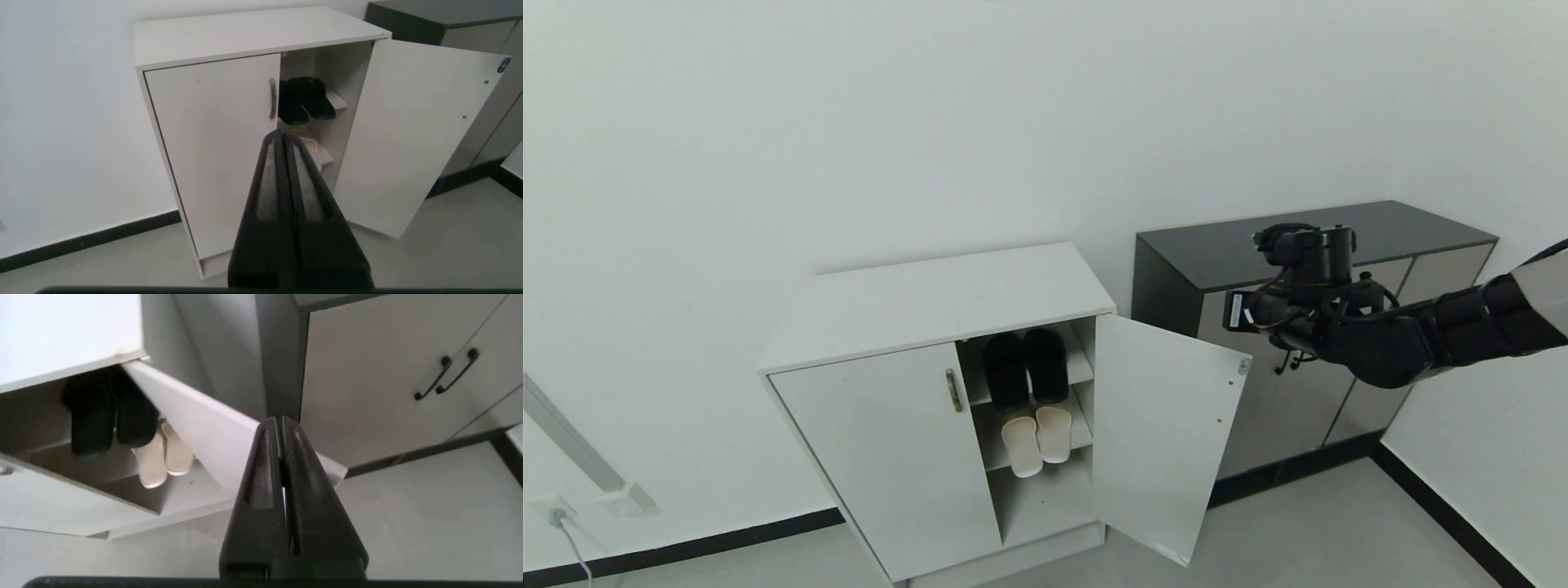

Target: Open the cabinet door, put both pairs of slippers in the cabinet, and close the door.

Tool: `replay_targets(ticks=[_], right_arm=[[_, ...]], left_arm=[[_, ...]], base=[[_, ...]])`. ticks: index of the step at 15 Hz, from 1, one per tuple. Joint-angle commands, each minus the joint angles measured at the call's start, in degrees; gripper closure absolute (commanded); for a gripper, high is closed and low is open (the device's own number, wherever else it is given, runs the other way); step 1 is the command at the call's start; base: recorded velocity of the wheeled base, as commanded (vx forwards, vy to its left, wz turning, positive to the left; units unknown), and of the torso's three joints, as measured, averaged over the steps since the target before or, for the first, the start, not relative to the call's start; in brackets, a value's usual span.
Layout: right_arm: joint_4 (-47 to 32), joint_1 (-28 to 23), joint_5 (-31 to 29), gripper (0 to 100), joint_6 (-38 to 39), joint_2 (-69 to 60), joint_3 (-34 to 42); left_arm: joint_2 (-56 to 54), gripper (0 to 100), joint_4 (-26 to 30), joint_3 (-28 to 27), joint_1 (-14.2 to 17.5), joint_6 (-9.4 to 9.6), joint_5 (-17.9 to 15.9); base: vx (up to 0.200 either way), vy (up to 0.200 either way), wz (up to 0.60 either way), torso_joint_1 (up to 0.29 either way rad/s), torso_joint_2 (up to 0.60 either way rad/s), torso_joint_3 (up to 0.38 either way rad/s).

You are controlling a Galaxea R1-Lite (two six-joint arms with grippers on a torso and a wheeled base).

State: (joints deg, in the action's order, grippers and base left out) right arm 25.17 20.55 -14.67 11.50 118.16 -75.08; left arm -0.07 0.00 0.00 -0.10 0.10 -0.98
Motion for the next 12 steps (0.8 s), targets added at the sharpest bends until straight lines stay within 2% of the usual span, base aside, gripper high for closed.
replay_targets(ticks=[1,12], right_arm=[[-0.21,-1.48,0.16,100,0.11,6.03,-4.37],[-2.85,-4.03,0.43,100,0.11,15.78,-13.86]], left_arm=[[0.07,100,0.00,0.00,0.01,-0.01,0.01],[0.07,100,0.00,0.00,0.01,-0.01,0.01]], base=[[0.000,0.000,0.00,0.000,0.00,0.000],[0.000,0.000,0.00,0.000,0.00,0.000]])
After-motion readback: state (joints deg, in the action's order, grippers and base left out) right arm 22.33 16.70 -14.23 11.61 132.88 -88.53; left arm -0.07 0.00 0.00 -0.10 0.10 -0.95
